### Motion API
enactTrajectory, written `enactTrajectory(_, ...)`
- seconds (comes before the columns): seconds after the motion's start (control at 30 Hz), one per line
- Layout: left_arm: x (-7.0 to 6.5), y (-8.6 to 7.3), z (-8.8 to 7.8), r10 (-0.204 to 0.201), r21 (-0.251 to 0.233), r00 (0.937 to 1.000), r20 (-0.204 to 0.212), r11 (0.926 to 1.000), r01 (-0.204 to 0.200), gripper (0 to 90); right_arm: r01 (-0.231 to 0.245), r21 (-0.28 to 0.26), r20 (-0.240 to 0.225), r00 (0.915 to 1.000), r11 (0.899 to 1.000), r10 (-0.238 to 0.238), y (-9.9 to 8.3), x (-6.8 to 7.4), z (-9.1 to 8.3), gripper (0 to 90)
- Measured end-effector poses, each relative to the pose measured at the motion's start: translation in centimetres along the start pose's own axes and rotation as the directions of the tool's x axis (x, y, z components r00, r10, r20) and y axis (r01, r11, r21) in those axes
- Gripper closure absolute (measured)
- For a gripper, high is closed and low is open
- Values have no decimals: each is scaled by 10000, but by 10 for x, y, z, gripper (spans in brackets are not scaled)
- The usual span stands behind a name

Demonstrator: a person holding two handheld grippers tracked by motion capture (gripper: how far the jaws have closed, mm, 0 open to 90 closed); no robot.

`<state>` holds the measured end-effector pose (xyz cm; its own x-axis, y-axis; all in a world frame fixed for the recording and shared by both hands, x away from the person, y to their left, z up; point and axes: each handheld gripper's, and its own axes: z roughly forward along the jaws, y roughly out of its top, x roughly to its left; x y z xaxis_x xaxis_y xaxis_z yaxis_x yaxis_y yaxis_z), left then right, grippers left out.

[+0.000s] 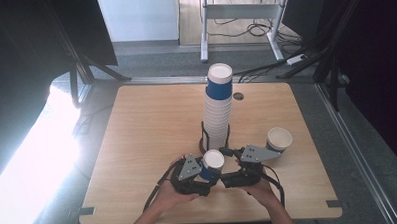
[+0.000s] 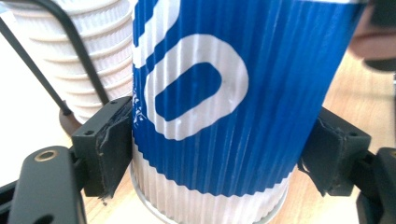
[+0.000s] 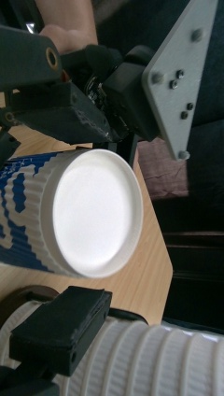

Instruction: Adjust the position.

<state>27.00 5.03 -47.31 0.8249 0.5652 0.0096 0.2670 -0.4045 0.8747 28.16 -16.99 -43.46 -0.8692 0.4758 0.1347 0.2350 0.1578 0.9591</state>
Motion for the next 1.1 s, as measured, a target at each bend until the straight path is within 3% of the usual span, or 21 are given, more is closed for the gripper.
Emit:
enactTrajectory(0.27, 7, 2, -2, 667, 659, 9965, -511, 9958, -633, 193, 77, 104, 193, 9998, 9999, -79, 3, -5, -8, 193)
enactTrajectory(0.47, 11, 6, -7, 1345, 1156, 9863, -957, 9856, -1232, 194, 133, 459, 116, 9998, 9989, -138, 5, -8, -11, 188)
enactTrajectory(0.57, 12, 7, -8, 1815, 1508, 9763, -1176, 9750, -1631, 194, 101, 619, -51, 9999, 9980, -98, 8, -10, -13, 189)
enactTrajectory(0.7, 10, 9, -6, 2382, 1915, 9617, -1354, 9587, -2104, 194, 215, 1272, -201, 9996, 9916, -191, 13, -13, -11, 187)
enactTrajectory(0.73, 10, 10, -6, 2558, 2058, 9561, -1431, 9526, -2240, 194, 281, 1486, -217, 9994, 9885, -252, 15, -14, -10, 186)
enactTrajectory(0.97, 6, 10, 0, 3180, 2468, 9349, -1574, 9293, -2746, 194, 375, 2594, -430, 9987, 9650, -273, 25, -20, -4, 175)
enactTrajectory(1.1, 5, 10, 2, 3469, 2622, 9235, -1638, 9178, -2983, 194, 138, 2998, -622, 9980, 9539, 51, 26, -25, 3, 170)
